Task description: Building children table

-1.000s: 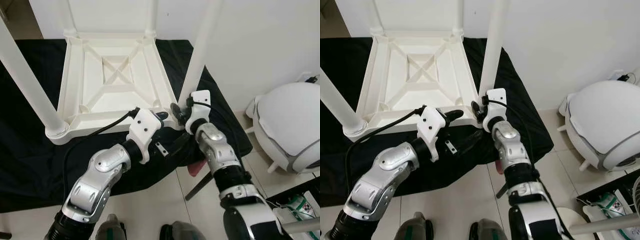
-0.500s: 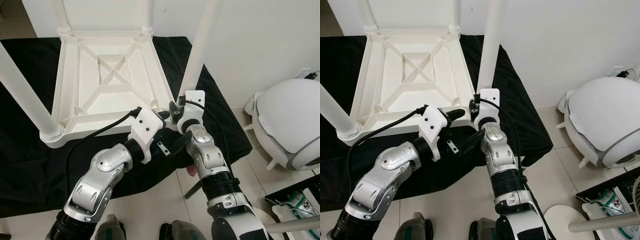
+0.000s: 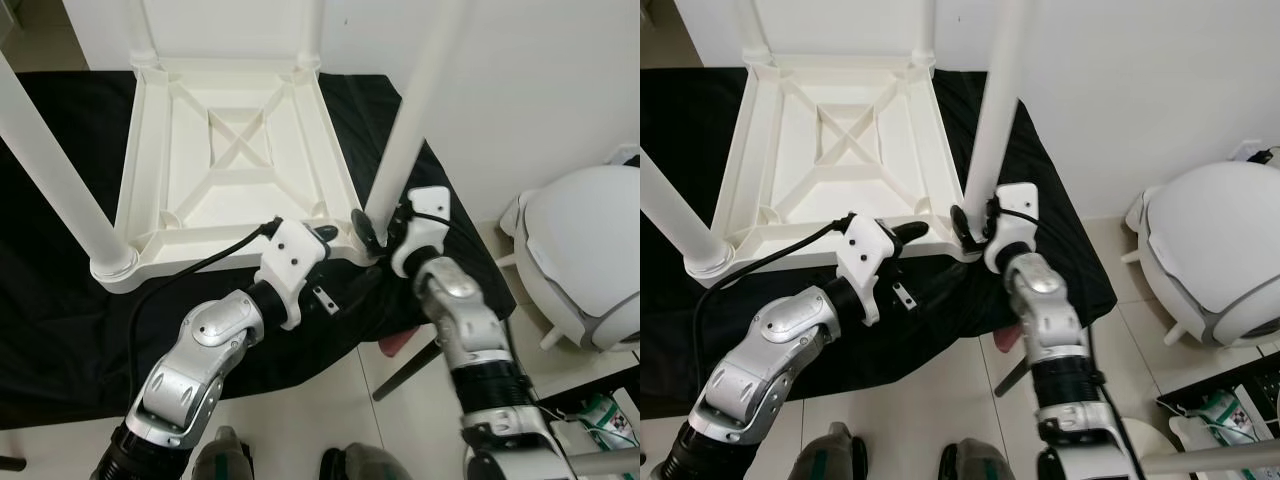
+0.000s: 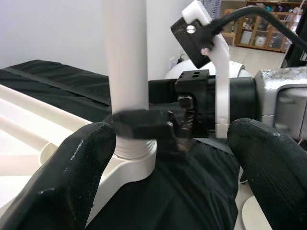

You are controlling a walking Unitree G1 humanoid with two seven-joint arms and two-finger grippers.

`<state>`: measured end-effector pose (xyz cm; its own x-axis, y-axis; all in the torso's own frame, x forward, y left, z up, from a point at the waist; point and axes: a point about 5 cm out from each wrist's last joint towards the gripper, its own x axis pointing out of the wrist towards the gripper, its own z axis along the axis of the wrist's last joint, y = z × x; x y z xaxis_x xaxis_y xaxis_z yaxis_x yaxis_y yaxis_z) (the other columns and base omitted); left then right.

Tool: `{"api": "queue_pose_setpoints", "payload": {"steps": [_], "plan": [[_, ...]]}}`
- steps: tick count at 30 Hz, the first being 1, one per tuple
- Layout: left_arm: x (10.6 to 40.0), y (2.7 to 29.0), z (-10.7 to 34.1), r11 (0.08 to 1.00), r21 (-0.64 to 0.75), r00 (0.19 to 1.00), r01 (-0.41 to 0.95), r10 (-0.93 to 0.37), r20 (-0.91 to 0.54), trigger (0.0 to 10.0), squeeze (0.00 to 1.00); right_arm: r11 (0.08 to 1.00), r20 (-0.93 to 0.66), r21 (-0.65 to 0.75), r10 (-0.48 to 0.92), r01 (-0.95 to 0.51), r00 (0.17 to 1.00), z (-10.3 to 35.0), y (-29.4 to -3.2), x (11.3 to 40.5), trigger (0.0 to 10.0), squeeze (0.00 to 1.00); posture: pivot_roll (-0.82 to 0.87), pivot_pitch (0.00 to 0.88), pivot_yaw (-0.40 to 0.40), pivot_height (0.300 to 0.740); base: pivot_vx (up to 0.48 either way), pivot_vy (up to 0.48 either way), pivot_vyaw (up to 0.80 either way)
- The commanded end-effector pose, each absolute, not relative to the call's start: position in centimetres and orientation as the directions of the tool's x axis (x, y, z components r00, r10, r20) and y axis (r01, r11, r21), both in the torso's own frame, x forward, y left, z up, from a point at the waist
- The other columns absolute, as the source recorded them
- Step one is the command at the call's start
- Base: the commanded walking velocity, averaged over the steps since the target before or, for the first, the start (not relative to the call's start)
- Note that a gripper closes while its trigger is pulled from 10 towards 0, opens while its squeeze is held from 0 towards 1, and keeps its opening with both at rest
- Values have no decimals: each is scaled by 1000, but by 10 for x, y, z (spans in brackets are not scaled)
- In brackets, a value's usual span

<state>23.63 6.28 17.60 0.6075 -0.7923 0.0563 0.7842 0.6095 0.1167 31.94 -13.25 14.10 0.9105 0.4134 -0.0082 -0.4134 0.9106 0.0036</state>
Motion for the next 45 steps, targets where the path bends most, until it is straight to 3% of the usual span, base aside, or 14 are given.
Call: {"api": "queue_pose_setpoints", "payload": {"steps": [1,12,21,22,23,25,26,38,39,41,42,43,45], "plan": [[235,61,176,603,122,601,788,-797,57,10000,0,849,-25,-44,526,-526,850,139,-139,316,10000,0,22,0,-77,740,0,0,0],[238,61,176,597,132,595,792,-802,54,10000,0,774,-70,-140,615,-618,786,142,-147,338,10000,0,15,0,-69,740,0,0,0],[239,62,176,604,138,604,785,-796,50,10000,0,724,-106,-147,666,-674,739,144,-130,358,10000,0,29,5,-72,740,0,0,0],[238,62,177,607,137,606,783,-794,51,10000,0,712,-118,-128,680,-690,724,141,-126,359,8000,0,34,8,-72,740,0,0,0],[238,62,177,609,137,608,781,-792,51,10000,0,704,-126,-116,689,-701,714,139,-124,359,3569,0,34,8,-72,740,0,0,0],[238,62,177,609,137,608,781,-792,51,10000,0,704,-126,-116,689,-701,714,139,-124,359,3569,0,34,8,-72,740,0,0,0],[238,63,177,610,138,610,780,-791,51,10000,0,699,-136,-108,694,-707,706,136,-122,360,0,0,41,11,-73,740,0,0,0],[236,64,176,615,135,615,777,-787,47,10000,0,691,-145,-96,702,-716,697,124,-128,358,0,0,42,16,-72,740,0,0,0],[236,63,177,614,136,614,777,-788,48,10000,0,709,-145,-103,683,-698,716,125,-130,359,2157,0,39,17,-73,740,0,0,0],[236,63,177,614,136,614,777,-788,48,10000,0,709,-145,-103,683,-698,716,125,-130,359,2157,0,39,17,-73,740,0,0,0],[237,64,177,614,136,614,778,-788,48,10000,0,746,-131,-101,646,-658,752,127,-132,361,10000,0,39,17,-73,740,0,0,0],[237,64,177,614,136,614,778,-788,48,10000,0,746,-131,-101,646,-658,752,127,-132,361,10000,0,39,17,-73,740,0,0,0],[237,63,177,614,135,614,778,-788,49,10000,0,823,-88,-100,552,-559,829,131,-132,361,10000,0,34,17,-77,740,0,0,0]]}}
